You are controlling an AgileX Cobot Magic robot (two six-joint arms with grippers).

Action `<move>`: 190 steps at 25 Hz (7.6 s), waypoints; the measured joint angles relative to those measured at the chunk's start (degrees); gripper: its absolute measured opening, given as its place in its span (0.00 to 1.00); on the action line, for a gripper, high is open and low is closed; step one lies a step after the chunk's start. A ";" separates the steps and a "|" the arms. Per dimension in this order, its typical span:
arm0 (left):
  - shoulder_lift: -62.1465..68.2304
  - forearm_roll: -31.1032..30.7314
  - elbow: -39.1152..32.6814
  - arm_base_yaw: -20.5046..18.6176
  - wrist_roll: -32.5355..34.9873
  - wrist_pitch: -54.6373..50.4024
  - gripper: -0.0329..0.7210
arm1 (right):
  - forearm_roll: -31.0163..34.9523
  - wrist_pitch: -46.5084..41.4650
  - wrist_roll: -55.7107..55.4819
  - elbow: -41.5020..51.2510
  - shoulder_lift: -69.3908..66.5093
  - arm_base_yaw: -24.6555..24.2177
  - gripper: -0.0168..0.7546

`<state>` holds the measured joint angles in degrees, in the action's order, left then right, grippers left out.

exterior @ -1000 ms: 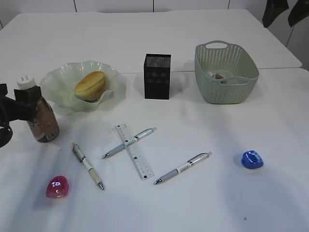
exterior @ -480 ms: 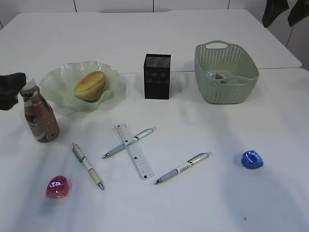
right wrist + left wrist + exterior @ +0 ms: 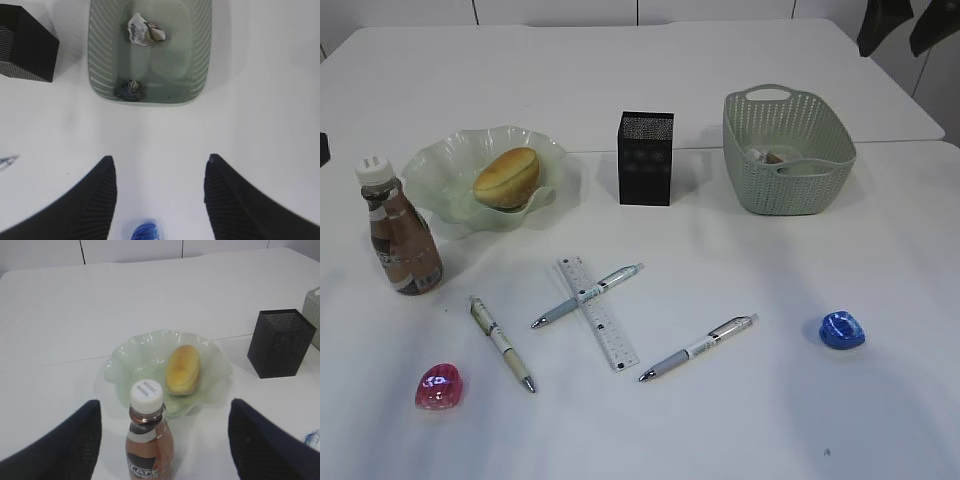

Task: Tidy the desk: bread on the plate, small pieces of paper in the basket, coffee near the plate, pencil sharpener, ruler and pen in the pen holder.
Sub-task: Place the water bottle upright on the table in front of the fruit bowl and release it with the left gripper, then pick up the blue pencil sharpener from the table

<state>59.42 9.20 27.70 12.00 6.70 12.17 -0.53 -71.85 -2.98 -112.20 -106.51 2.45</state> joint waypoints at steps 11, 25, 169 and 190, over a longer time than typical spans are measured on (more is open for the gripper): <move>-7.49 -0.11 13.27 -4.39 0.11 -27.95 0.73 | 2.05 0.00 0.00 0.00 2.73 0.00 0.60; -7.49 -1.66 24.35 -18.74 -2.24 -59.35 0.73 | 6.37 -0.11 1.10 0.00 5.15 2.70 0.60; -7.61 3.17 24.35 -17.97 -2.74 -81.61 0.69 | 1.25 7.93 -3.91 31.96 -13.68 5.88 0.74; -7.61 3.29 24.35 -17.97 -2.74 -81.61 0.69 | 1.55 8.93 -3.91 31.96 -13.68 5.88 0.74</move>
<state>51.81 12.49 52.06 -5.97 3.97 -69.44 1.02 -62.92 -6.88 -80.25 -120.19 8.33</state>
